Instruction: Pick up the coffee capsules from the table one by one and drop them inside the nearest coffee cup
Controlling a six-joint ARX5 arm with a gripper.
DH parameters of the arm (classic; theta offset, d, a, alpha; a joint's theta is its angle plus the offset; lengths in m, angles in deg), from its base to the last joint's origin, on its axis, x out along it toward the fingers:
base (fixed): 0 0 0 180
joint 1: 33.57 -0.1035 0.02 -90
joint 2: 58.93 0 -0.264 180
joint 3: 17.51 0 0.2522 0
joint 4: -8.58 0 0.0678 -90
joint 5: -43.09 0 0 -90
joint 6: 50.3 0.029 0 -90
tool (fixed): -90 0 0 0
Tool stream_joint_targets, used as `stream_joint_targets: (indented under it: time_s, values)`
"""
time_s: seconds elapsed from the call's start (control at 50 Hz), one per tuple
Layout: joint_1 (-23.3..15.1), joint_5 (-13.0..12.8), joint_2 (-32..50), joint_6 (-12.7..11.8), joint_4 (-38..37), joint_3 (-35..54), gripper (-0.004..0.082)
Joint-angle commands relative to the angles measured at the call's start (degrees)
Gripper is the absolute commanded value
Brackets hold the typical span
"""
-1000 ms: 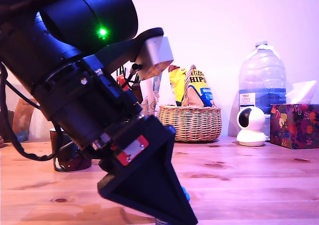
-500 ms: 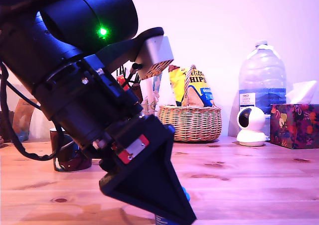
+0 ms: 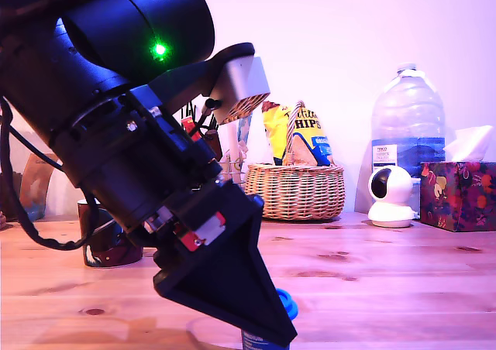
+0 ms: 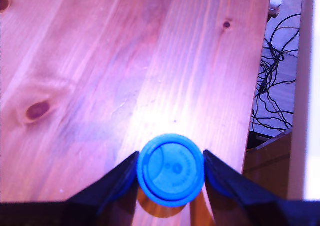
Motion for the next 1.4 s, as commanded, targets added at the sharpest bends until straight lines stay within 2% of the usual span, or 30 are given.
stream_joint_targets:
  time_s: [0.0,0.2,0.42,0.66,0.88,1.06,1.38]
  values:
    - [-0.1,0.1,-1.3,-0.1,-0.2,1.1,0.0299]
    - [-0.1,0.2,0.3,-0.2,0.0,1.1,0.0299]
    - [-0.7,0.2,5.8,-0.4,2.7,1.1,0.0299]
    - [-3.5,0.0,14.3,-1.4,8.2,1.1,0.0299]
    - [-7.1,-0.7,22.5,-3.5,11.6,1.1,0.0299]
    - [-9.7,-3.5,27.8,-4.3,14.3,1.1,0.0299]
    - [-14.8,-10.7,31.1,-4.4,18.4,1.1,0.0299]
